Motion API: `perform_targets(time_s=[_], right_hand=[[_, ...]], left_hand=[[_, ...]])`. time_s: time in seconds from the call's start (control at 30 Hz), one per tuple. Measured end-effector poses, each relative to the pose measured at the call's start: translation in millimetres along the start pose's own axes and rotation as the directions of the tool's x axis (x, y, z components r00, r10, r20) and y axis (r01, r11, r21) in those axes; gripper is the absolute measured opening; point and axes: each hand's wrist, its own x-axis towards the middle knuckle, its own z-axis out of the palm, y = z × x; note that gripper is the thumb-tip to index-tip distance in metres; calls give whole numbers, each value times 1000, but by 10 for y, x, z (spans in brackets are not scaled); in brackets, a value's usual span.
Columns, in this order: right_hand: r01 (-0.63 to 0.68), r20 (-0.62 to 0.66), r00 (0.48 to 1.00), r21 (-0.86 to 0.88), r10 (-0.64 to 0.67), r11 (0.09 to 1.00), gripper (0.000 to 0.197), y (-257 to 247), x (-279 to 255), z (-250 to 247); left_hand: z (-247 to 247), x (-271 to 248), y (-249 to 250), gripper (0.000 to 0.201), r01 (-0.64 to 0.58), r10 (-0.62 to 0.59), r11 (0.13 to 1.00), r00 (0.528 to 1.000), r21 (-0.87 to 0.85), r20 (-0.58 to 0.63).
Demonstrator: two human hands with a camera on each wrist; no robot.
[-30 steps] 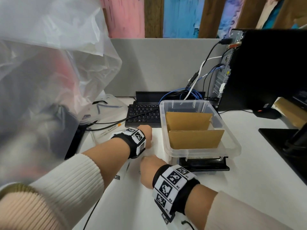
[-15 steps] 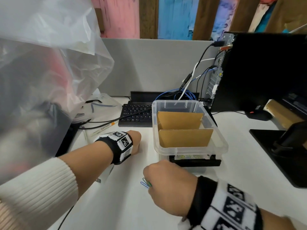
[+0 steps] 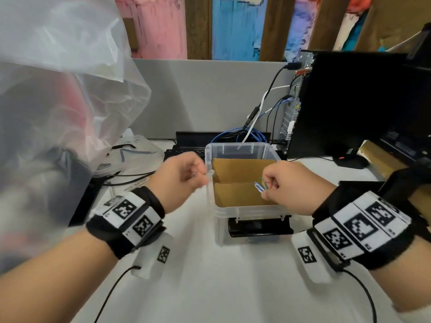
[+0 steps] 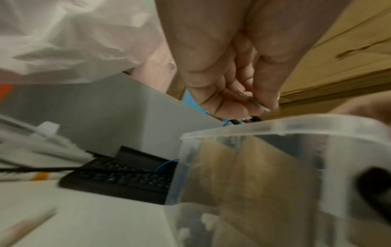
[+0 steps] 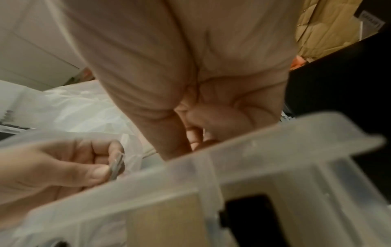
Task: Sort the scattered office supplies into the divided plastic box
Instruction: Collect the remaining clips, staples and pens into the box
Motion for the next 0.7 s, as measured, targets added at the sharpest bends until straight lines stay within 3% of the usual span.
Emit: perform_targets(time_s=[0.2, 0.33, 0.5, 0.7], right_hand=[[-66, 5, 998, 57, 66, 996, 18, 74, 35, 101], [-96, -13, 995, 88, 97, 992, 10, 111, 24, 157], [-126, -39, 991, 84, 129, 988, 13, 101, 24, 198], [-106, -64, 992, 40, 109, 994, 26, -25, 34, 169]], left_hand=[[370, -18, 282, 15, -164, 140, 935, 985, 314, 96], [467, -19, 280, 7, -178, 139, 911, 982, 373, 129], [443, -79, 193, 9, -190, 166, 908, 981, 374, 96], [282, -221, -8, 9, -358, 349, 911, 934, 207, 79]])
